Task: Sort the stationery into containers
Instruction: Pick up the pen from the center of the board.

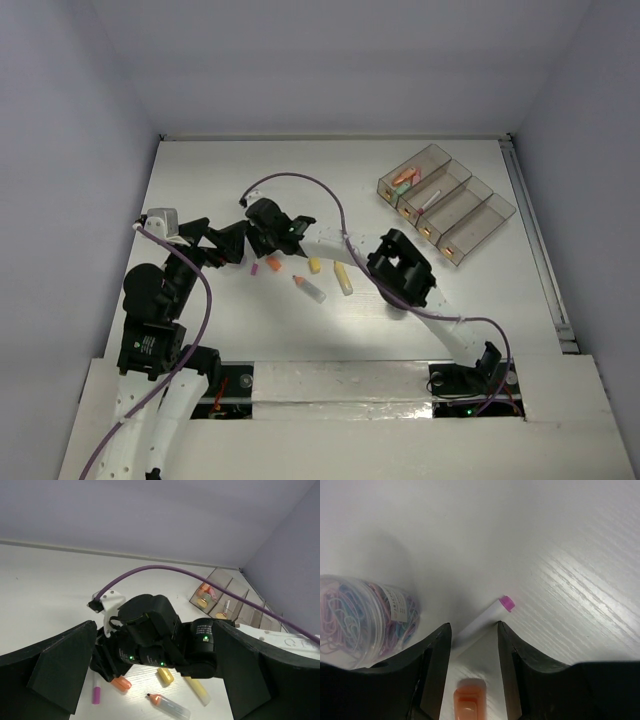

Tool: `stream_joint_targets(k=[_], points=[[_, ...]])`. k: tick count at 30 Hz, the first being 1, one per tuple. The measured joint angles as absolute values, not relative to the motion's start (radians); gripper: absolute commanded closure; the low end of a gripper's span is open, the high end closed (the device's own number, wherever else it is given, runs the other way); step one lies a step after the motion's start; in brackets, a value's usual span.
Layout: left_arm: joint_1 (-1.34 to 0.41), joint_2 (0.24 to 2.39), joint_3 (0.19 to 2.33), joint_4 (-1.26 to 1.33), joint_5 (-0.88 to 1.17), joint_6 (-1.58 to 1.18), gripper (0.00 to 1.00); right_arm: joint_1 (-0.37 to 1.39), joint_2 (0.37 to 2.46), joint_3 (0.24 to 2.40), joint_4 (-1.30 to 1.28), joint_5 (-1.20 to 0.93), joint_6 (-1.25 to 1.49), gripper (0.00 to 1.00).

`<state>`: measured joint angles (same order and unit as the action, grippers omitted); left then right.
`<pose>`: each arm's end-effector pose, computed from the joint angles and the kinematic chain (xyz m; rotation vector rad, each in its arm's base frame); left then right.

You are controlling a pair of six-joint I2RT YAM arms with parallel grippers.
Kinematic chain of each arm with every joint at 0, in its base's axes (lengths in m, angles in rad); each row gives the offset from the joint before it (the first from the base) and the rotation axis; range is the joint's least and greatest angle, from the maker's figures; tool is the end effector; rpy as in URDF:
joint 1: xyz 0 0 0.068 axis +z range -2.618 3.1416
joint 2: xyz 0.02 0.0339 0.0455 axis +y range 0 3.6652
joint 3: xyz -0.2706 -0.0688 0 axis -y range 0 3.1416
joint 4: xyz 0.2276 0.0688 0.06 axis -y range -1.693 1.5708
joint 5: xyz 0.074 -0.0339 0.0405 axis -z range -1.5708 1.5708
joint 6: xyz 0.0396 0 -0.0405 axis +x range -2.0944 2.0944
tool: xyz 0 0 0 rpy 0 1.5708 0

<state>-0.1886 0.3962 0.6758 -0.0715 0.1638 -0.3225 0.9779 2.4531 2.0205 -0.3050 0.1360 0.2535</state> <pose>0.0805 -0.0219 0.3618 0.0470 1.3854 -0.5394 0.3087 0.4486 0.1683 -0.7651 2.2187 0.4691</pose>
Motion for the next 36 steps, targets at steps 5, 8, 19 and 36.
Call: stream_joint_targets(k=[5,8,19,36], points=[[-0.189,0.396,0.676,-0.072,0.163,-0.323,0.01,1.01,2.492,2.079,-0.323,0.214,0.179,0.52],[-0.189,0.396,0.676,-0.072,0.163,-0.323,0.01,1.02,2.506,2.098,-0.325,0.249,0.155,0.55],[-0.189,0.396,0.676,-0.072,0.151,-0.323,0.01,1.036,2.507,2.09,-0.304,0.292,0.136,0.87],[-0.189,0.396,0.676,-0.072,0.137,-0.323,0.01,1.01,2.383,1.843,-0.117,0.255,0.356,1.0]])
